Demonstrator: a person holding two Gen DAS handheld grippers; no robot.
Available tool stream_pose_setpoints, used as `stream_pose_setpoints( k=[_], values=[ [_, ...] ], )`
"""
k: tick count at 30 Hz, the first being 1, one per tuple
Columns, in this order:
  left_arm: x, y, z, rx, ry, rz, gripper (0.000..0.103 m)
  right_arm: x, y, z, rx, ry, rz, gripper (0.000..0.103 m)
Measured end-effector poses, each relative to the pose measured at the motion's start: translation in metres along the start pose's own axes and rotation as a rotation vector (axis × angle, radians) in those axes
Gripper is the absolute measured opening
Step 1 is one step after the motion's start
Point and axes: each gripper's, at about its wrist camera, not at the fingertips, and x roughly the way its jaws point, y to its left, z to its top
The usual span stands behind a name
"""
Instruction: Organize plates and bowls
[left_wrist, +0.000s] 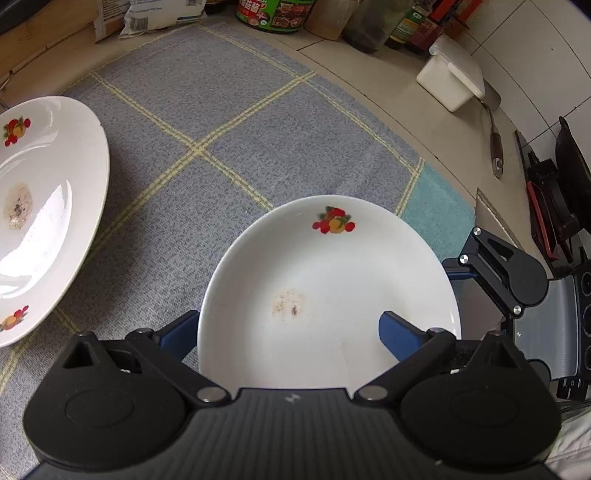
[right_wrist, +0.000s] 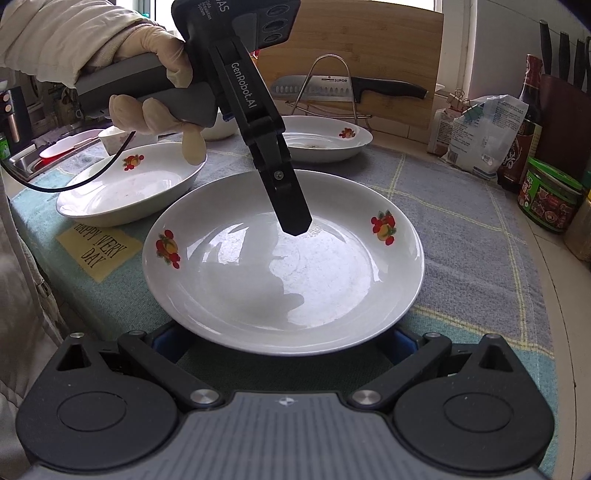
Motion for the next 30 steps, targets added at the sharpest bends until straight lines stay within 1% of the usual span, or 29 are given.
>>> stream_pose_setpoints(
  k=[5, 18, 26, 30],
  values=[
    [0.001, -0.002, 0.001, 0.011, 0.012, -0.028, 0.099, -0.001, 0.000, 0.001, -0.004, 0.006, -0.001, 0.103],
    [0.001, -0.003, 0.002, 0.019, 0.025, -0.025, 0.096, 0.001, 0.000, 0.007, -0.012, 0.031, 0.013, 0.103],
    [-0.005, -0.005, 0.002, 0.016, 0.007, -0.030, 0.095, -0.003, -0.001, 0.010, 0.001, 0.047, 0.024, 0.103],
    [-0.009, -0.008, 0.005, 0.011, -0.007, -0.026, 0.095, -0.005, -0.004, 0.014, -0.017, 0.049, 0.019, 0.103]
  ],
)
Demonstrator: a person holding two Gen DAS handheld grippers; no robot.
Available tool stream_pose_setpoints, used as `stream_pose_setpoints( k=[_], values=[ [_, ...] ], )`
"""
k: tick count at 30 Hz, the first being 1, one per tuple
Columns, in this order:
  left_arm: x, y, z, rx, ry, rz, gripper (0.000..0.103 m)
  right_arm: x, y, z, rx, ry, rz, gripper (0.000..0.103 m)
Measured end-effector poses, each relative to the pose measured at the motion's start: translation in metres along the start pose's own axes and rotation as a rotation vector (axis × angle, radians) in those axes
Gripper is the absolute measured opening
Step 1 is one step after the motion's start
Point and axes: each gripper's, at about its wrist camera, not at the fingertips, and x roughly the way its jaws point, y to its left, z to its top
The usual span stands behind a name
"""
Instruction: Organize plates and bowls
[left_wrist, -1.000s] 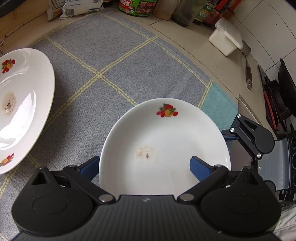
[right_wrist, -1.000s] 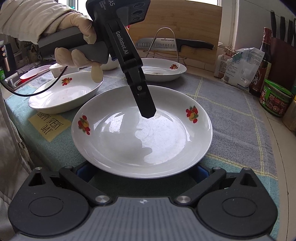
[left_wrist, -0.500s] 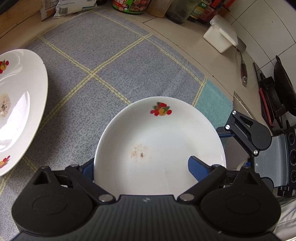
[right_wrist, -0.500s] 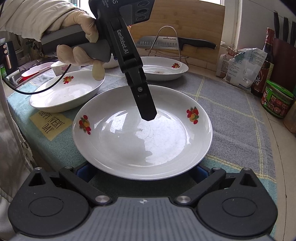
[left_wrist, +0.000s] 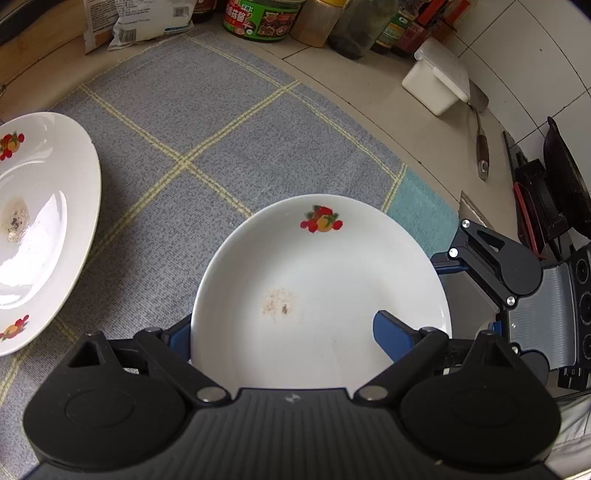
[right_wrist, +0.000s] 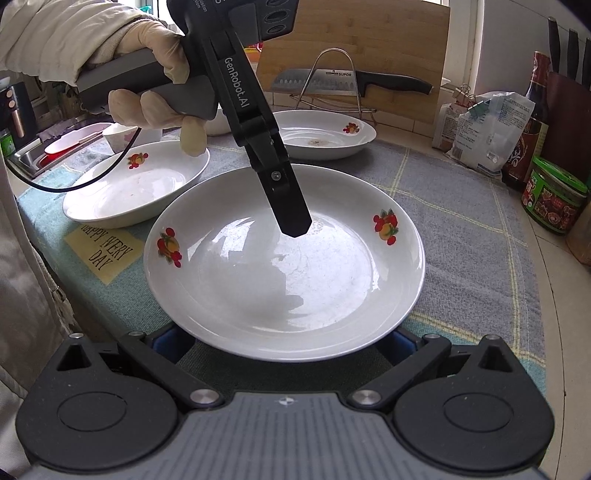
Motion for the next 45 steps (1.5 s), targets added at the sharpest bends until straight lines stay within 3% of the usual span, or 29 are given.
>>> stream_pose_setpoints(
  k=[11, 24, 45],
  values=[
    [-0.003, 0.001, 0.026, -0.008, -0.055, 0.001, 0.095, -0.005, -0.024, 0.014, -0.023, -0.002, -0.014, 0.103],
    [0.010, 0.008, 0.079, -0.003, -0.087, 0.007, 0.095, 0.004, -0.074, 0.023, -0.017, -0.006, -0.032, 0.103],
    [0.055, 0.029, 0.136, 0.004, -0.115, 0.008, 0.095, 0.032, -0.143, 0.028, -0.001, 0.015, -0.072, 0.103]
  ],
)
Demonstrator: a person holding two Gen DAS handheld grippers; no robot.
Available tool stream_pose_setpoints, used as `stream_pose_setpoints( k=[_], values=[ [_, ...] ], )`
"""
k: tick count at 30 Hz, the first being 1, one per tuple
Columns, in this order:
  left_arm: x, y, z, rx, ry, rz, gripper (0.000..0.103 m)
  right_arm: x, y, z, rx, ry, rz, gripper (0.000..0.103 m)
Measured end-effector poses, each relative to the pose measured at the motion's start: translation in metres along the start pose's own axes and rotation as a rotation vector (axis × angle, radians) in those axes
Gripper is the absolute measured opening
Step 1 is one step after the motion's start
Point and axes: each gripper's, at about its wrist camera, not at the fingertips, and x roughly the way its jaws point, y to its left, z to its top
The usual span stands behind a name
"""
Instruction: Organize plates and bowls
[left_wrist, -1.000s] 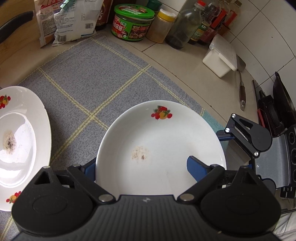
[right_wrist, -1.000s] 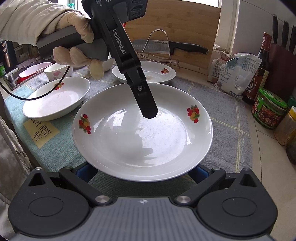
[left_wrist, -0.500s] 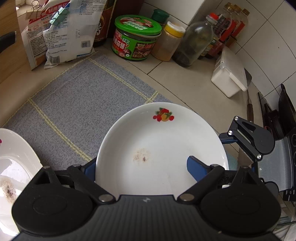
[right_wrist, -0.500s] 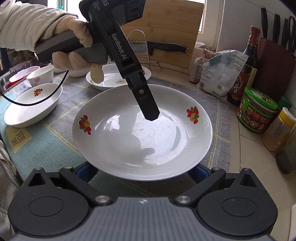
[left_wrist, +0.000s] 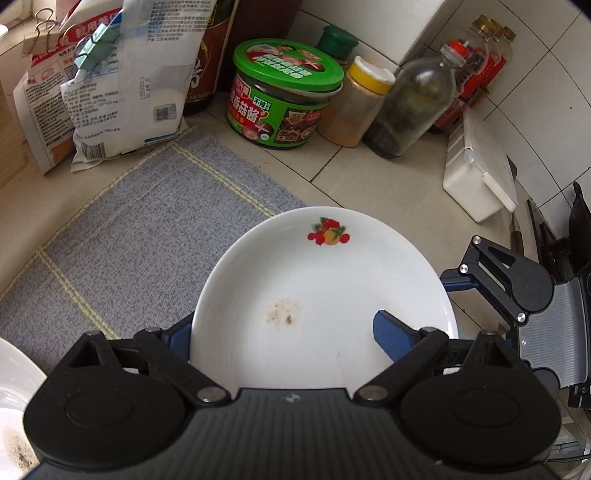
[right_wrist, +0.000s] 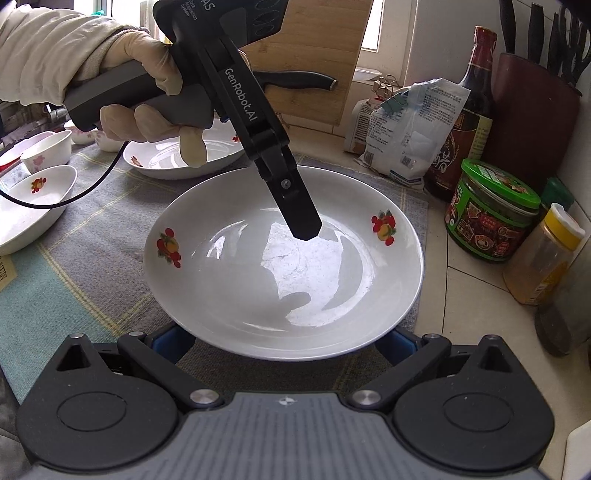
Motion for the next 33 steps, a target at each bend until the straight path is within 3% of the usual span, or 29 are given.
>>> stream_pose_setpoints(
  k=[27, 33],
  values=[
    [0.020, 0.014, 0.005, 0.017, -0.019, 0.013, 0.095, 0.012, -0.016, 0.005, 0.028, 0.010, -0.021, 0.103],
    [0.017, 0.006, 0.000, 0.053, -0.041, 0.048, 0.095, 0.008, -0.014, 0.003, 0.027, 0.008, -0.035, 0.103]
  ],
)
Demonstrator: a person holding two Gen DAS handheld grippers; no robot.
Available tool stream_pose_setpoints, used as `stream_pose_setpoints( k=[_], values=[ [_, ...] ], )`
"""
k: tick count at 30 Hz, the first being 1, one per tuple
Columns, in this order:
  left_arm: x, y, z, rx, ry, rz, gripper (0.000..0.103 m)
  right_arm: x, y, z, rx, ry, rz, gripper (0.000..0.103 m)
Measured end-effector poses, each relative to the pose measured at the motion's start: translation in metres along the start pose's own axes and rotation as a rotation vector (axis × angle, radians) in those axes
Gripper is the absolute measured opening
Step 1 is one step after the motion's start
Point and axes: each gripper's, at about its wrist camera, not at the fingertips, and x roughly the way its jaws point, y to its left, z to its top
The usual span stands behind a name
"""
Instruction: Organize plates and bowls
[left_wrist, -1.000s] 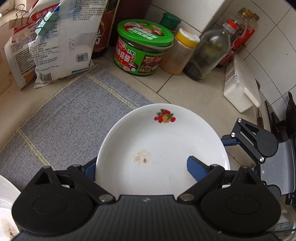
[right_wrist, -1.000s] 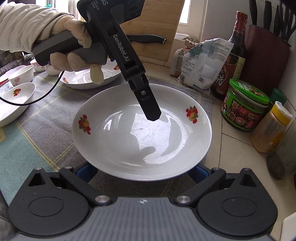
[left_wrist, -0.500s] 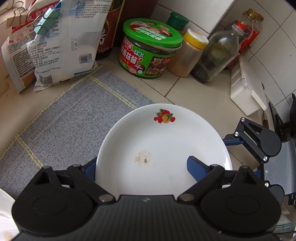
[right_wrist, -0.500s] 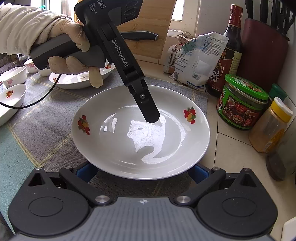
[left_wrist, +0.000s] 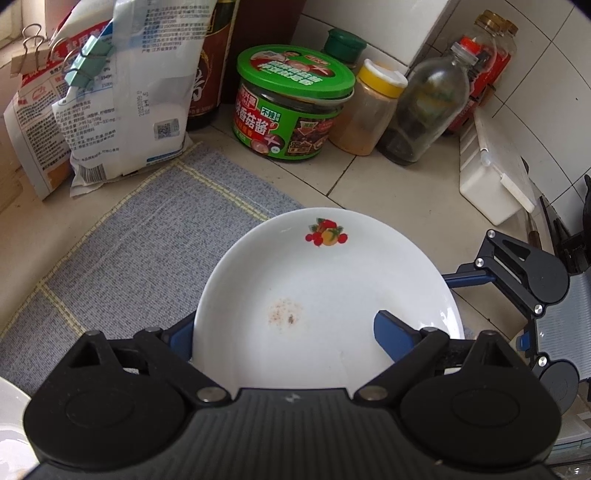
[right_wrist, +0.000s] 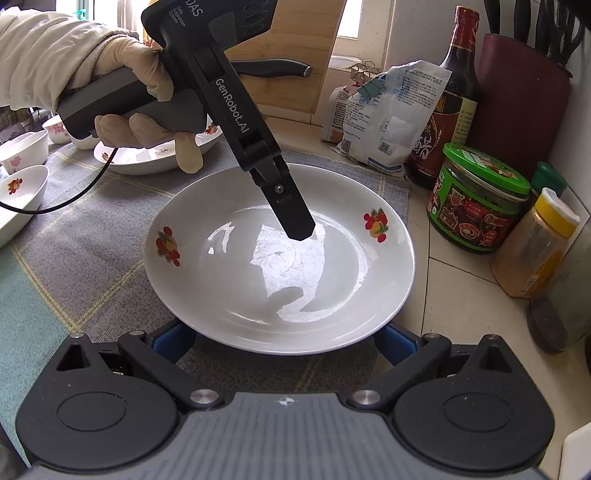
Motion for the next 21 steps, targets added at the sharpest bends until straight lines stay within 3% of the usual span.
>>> stream_pose_setpoints(
  k=[13, 21],
  values=[
    [-0.049, -0.020, -0.021, 0.017, -0.132, 0.110, 0.096, -0.020, 0.010, -0.002, 0.078, -0.012, -0.057, 0.103],
    [-0.089, -0.051, -0.064, 0.016, -0.233, 0.177, 0.096, -0.041, 0.025, -0.007, 0.174, -0.025, -0.152, 0.103]
  ],
)
